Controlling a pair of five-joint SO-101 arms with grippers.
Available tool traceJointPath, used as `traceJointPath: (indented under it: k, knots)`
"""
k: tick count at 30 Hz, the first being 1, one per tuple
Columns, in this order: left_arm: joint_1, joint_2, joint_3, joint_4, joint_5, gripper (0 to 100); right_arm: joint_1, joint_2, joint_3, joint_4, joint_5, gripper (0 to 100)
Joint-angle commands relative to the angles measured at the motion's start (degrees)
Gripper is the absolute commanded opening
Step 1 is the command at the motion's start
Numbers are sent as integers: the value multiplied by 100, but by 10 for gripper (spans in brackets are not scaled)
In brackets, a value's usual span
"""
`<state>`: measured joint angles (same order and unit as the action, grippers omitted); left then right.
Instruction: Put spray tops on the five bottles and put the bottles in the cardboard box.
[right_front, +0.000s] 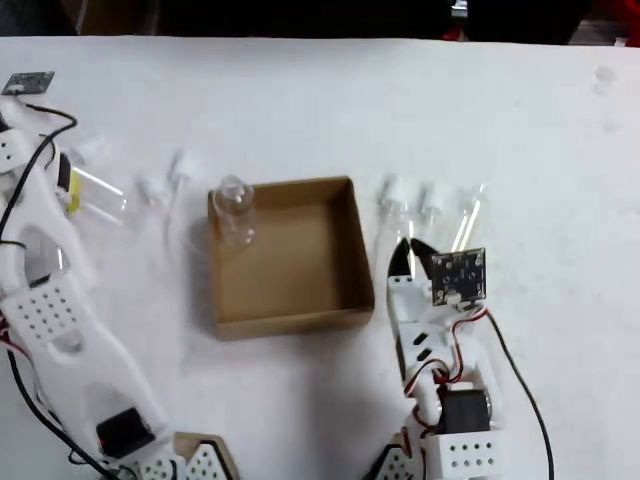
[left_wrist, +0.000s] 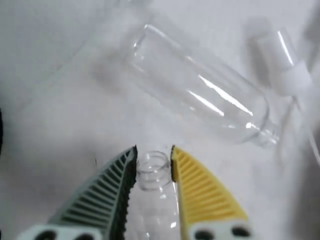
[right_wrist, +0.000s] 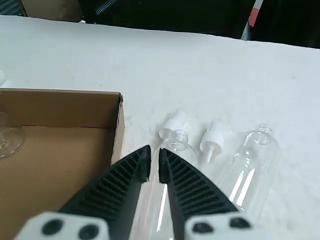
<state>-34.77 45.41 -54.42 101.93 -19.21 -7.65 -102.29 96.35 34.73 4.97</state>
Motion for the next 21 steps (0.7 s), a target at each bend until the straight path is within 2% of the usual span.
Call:
traceJointPath:
  k: [1, 6, 10, 21]
  knots:
    - [110, -1552, 1169, 44, -26, 22, -31, 13, 53, 40, -44, 19]
    - [400, -3187, 2382, 35, -26, 23, -31, 13, 53, 40, -44, 19]
    - [611, -4180, 2857, 26, -26, 23, -31, 13, 53, 40, -44, 19]
    - [1086, -5710, 3947, 26, -9, 23, -31, 13, 53, 40, -44, 19]
